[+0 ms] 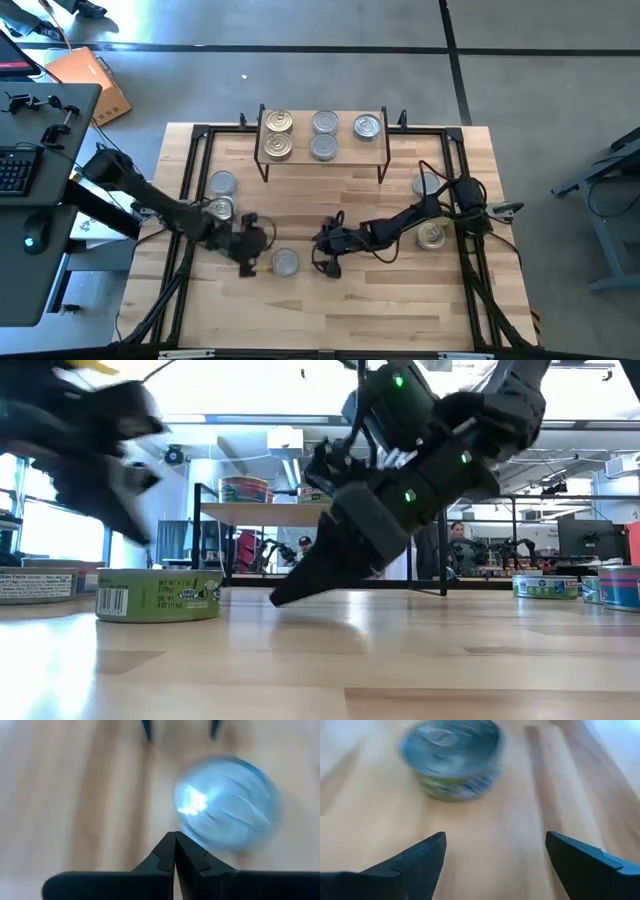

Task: Stack canned seafood by type on shelf
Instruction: Put the bottom left green tuna can on the shelf aligned with the other green tuna can

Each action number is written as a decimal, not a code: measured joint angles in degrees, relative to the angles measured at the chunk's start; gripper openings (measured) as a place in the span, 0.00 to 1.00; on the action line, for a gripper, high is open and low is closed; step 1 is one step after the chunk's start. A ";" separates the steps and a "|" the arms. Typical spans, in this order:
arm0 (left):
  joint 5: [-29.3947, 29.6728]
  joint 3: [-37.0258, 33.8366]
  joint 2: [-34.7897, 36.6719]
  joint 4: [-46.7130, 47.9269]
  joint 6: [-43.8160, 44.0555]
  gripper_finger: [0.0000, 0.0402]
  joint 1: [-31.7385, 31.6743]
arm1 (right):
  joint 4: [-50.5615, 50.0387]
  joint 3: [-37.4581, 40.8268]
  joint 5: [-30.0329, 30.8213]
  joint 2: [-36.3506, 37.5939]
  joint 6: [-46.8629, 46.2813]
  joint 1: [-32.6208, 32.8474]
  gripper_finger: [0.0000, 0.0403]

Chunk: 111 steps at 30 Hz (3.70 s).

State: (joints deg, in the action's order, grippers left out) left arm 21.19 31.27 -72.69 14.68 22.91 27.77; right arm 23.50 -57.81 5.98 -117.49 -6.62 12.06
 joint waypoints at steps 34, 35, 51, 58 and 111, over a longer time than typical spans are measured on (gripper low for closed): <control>2.00 -7.06 -11.72 -41.71 -12.05 0.00 -10.29 | -26.31 -7.97 13.50 5.75 -22.12 4.80 0.83; 1.97 -7.01 -10.49 -40.59 -12.10 0.00 -10.29 | -27.58 -7.97 13.94 6.39 -22.67 5.24 0.83; -5.56 -7.15 -14.27 -34.13 -5.81 0.00 -7.67 | -26.37 -6.83 9.45 6.79 -1.66 2.20 0.85; -3.60 -7.16 -19.42 -42.13 -6.53 0.00 -9.56 | -24.95 -6.83 0.19 6.15 5.96 -3.17 0.89; -4.66 -5.01 -27.43 -51.65 -8.03 0.00 -13.92 | -16.84 -1.15 -8.79 5.79 7.37 -6.84 0.89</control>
State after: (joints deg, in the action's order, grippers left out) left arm 16.53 26.26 -100.12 -36.97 14.87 13.85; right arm 6.66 -58.96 -2.81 -111.70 0.75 5.23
